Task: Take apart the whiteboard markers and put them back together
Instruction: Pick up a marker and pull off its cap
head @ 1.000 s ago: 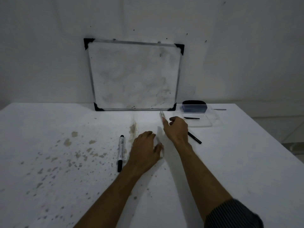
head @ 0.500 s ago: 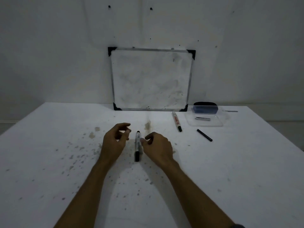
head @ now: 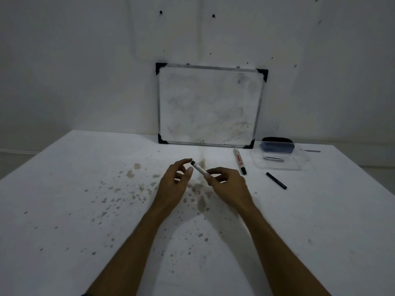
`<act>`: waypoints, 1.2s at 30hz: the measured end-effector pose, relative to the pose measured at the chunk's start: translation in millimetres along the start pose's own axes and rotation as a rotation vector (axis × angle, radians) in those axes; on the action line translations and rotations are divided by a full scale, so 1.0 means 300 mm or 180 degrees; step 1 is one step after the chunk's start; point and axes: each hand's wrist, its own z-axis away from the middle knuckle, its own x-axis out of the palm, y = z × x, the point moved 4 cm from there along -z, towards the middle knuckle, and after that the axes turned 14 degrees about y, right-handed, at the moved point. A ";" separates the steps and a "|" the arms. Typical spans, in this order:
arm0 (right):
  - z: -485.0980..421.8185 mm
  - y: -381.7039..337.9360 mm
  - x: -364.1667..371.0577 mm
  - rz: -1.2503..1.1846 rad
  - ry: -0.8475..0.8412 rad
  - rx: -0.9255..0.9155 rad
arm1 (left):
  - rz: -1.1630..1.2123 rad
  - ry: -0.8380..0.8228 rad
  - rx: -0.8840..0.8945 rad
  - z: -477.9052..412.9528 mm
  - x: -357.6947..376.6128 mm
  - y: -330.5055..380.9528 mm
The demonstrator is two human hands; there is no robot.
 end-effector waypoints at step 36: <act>0.012 0.073 0.018 -0.2198 0.0329 0.0884 | -0.0119 -0.0784 -0.0443 0.063 0.203 0.020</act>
